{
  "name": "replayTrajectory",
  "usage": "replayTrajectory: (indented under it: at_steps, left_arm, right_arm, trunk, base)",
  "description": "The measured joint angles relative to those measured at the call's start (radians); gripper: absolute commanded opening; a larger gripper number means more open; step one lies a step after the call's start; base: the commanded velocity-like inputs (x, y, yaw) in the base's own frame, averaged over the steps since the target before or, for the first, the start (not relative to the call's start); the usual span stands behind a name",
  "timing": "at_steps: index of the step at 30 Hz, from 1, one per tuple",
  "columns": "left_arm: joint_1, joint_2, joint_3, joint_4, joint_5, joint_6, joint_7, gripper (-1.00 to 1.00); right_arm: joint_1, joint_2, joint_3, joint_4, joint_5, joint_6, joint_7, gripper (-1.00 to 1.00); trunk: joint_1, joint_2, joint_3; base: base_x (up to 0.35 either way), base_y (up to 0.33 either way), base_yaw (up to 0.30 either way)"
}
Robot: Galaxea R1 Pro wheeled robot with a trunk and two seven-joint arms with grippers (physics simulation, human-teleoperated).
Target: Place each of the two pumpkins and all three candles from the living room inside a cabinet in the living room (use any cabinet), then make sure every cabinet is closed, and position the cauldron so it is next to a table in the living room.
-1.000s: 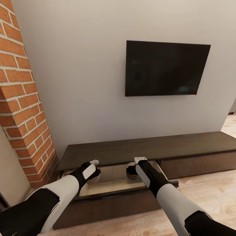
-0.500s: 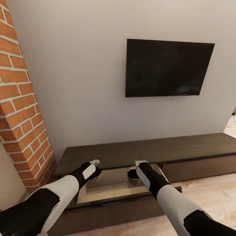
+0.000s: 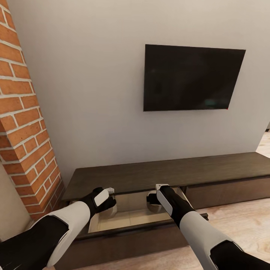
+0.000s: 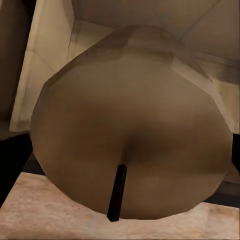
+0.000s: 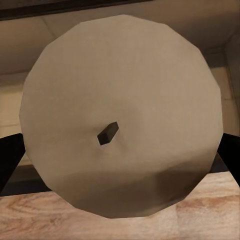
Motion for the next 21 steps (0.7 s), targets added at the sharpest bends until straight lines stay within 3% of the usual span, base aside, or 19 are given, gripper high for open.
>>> replayTrajectory:
  at_steps: [2,13,21]
  left_arm:
    - [0.000,-0.001,-0.003,0.001,-0.002,0.032,0.001,-1.00]
    - [0.000,0.001,0.000,0.000,-0.005,0.047,0.001,-1.00]
    - [0.000,0.002,0.002,0.000,-0.005,0.047,0.002,-1.00]
  right_arm:
    - [0.000,0.000,0.000,0.000,0.000,0.000,0.000,-1.00]
    - [0.000,0.000,0.000,0.000,0.000,0.000,0.000,-1.00]
    - [0.000,0.000,0.000,0.000,0.000,-0.001,0.000,-1.00]
  trunk:
    - [0.000,0.000,0.000]
    - [0.000,0.000,0.000]
    - [0.031,-0.056,-0.025]
  base:
    - [0.000,0.000,0.000]
    - [0.000,0.000,0.000]
    - [0.000,0.000,0.000]
